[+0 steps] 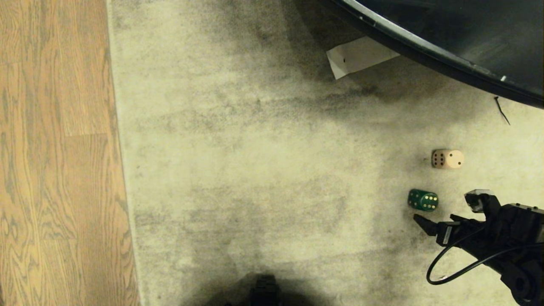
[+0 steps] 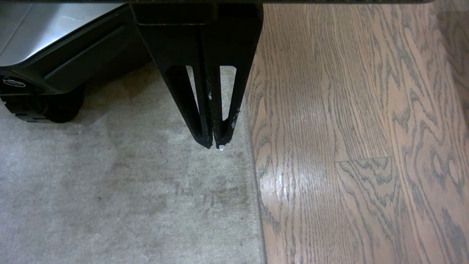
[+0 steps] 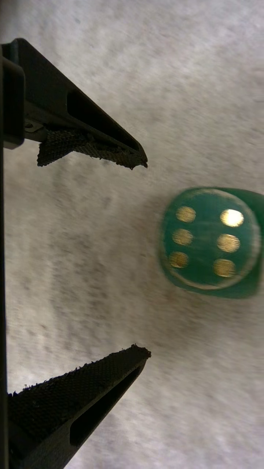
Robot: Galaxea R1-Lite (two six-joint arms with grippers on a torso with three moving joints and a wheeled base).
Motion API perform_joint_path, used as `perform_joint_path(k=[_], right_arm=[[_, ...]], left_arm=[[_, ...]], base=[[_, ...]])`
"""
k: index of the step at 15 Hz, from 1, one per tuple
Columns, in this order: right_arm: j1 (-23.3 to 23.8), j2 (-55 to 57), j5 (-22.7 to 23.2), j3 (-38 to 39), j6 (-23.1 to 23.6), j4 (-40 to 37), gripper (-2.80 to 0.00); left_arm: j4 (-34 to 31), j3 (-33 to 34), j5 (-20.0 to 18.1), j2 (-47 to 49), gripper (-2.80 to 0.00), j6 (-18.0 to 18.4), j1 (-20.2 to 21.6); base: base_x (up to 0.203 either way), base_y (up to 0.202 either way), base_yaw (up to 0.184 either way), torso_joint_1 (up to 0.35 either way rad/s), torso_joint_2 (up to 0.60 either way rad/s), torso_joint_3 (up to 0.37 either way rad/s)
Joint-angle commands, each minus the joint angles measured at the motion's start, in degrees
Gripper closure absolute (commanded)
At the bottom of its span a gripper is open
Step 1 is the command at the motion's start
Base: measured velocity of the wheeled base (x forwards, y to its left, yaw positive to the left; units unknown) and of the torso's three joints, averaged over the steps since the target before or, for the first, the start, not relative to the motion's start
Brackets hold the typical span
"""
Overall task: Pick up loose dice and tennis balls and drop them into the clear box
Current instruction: Pick up toys out of the box
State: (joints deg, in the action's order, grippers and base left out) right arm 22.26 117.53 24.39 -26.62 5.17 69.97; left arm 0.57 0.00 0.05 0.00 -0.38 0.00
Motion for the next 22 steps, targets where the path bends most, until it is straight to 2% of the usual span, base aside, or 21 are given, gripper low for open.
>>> perform_joint_path(k=[1, 7, 17, 22], right_arm=[[-0.56, 1.75, -0.72, -2.32, -0.06, 0.34, -2.80], [-2.30, 3.92, -2.34, -5.82, -0.32, -0.11, -2.80], [-2.40, 2.53, -2.55, -11.10, -0.99, -7.05, -2.80], [-2.92, 2.36, -3.65, -11.44, -1.74, -7.31, -2.80]], left_arm=[[0.01, 0.12, -0.01, 0.00, 0.00, -0.10, 0.00], [0.04, 0.18, -0.05, 0.00, 0.00, -0.33, 0.00], [0.04, 0.18, -0.05, 0.00, 0.00, -0.33, 0.00], [0.04, 0.18, -0.05, 0.00, 0.00, -0.33, 0.00]], base=[[0.000, 0.000, 0.000, 0.000, 0.00, 0.000], [0.000, 0.000, 0.000, 0.000, 0.00, 0.000], [0.000, 0.000, 0.000, 0.000, 0.00, 0.000], [0.000, 0.000, 0.000, 0.000, 0.00, 0.000]])
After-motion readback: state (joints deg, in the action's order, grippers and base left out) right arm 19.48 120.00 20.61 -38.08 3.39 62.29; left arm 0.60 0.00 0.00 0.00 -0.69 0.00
